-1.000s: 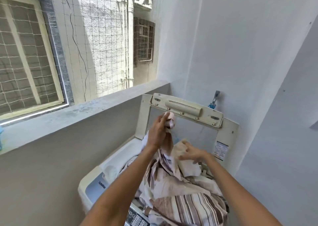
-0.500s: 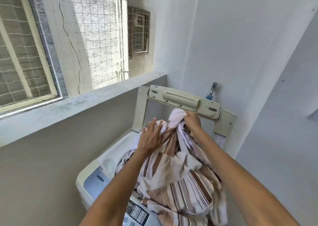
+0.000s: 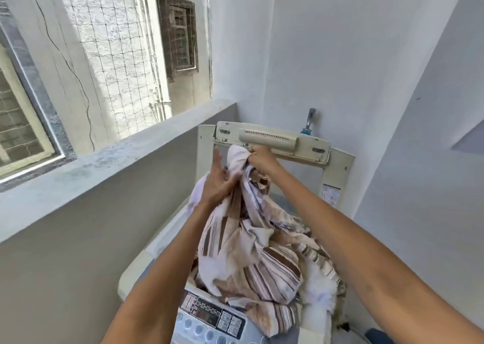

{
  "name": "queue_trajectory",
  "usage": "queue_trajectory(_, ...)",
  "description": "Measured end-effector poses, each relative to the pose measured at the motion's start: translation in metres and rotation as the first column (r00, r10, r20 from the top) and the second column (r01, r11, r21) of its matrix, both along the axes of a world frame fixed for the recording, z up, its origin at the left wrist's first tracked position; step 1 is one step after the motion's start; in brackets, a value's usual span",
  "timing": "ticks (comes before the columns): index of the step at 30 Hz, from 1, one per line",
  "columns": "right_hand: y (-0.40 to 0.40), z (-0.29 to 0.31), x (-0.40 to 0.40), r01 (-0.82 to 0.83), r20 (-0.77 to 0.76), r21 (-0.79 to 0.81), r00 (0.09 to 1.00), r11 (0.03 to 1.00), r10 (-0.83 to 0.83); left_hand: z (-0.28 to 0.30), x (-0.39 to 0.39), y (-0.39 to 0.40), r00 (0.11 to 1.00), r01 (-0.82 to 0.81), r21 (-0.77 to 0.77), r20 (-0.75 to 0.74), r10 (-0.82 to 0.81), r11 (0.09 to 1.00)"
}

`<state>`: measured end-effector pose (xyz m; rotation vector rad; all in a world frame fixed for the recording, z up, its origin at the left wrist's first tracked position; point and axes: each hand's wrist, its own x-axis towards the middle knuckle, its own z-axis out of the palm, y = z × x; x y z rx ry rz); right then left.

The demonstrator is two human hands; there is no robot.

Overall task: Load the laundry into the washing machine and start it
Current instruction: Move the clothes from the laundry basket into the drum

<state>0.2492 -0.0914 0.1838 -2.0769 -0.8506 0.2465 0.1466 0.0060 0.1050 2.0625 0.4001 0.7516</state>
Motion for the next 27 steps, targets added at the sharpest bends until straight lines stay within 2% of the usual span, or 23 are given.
queue_trajectory(2, -0.002, -0.017, -0.001, -0.018, -0.037, -0.01, 0.999, 1.0, 0.018, -0.006, 0.01, 0.005, 0.988, 0.11, 0.222, -0.132, -0.082, 0.969)
queue_trajectory(4, -0.012, -0.03, 0.002, -0.03, -0.159, 0.045, 0.987, 0.999, 0.037, -0.015, 0.021, 0.003, 0.989, 0.14, 0.226, -0.081, -0.125, 0.964)
queue_trajectory(6, -0.034, -0.044, 0.0, -0.111, -0.245, 0.09, 0.961, 0.99, 0.13, -0.023, 0.026, -0.004, 0.997, 0.071, 0.189, 0.029, -0.078, 0.979)
queue_trajectory(7, -0.046, -0.055, 0.003, -0.157, -0.201, 0.037, 0.966, 0.987, 0.161, -0.026, 0.028, -0.006, 0.995, 0.017, 0.148, 0.091, -0.03, 0.989)
queue_trajectory(8, -0.059, -0.068, 0.005, -0.181, -0.109, -0.098, 0.979, 0.979, 0.17, -0.027, 0.029, -0.009, 0.988, -0.034, 0.076, 0.155, 0.021, 0.997)
queue_trajectory(10, -0.083, -0.099, 0.01, -0.073, 0.074, -0.427, 0.991, 0.901, 0.115, -0.021, 0.029, -0.014, 0.963, -0.12, -0.083, 0.234, 0.136, 0.989)
queue_trajectory(11, -0.094, -0.115, 0.009, 0.006, 0.094, -0.529, 0.994, 0.849, 0.051, -0.016, 0.029, -0.016, 0.951, -0.154, -0.112, 0.253, 0.178, 0.982)
queue_trajectory(13, -0.11, -0.142, 0.001, 0.099, 0.099, -0.581, 0.994, 0.808, -0.05, -0.007, 0.028, -0.017, 0.94, -0.164, -0.083, 0.289, 0.181, 0.983)
queue_trajectory(16, -0.119, -0.152, -0.01, 0.266, 0.247, -0.571, 0.958, 0.777, -0.147, 0.007, 0.026, -0.023, 0.926, -0.1, -0.107, 0.354, 0.132, 0.989)
queue_trajectory(18, -0.115, -0.131, -0.012, 0.339, 0.28, -0.506, 0.934, 0.793, -0.221, 0.012, 0.021, -0.024, 0.915, -0.117, -0.173, 0.365, 0.174, 0.978)
queue_trajectory(20, -0.108, -0.091, -0.009, 0.408, 0.253, -0.361, 0.908, 0.839, -0.333, 0.015, 0.016, -0.018, 0.94, -0.127, -0.185, 0.29, 0.177, 0.974)
queue_trajectory(23, -0.089, -0.015, -0.008, 0.469, 0.187, -0.008, 0.868, 0.883, -0.459, 0.015, 0.0, -0.012, 0.991, 0.011, -0.09, 0.133, 0.001, 0.996)
queue_trajectory(25, -0.066, 0.034, -0.015, 0.43, 0.074, 0.185, 0.891, 0.884, -0.449, 0.013, -0.007, -0.012, 0.994, 0.081, -0.086, 0.084, -0.074, 0.993)
queue_trajectory(27, -0.042, 0.074, -0.025, 0.376, -0.097, 0.366, 0.925, 0.851, -0.367, 0.018, -0.013, -0.014, 0.991, 0.094, -0.164, 0.105, -0.077, 0.982)
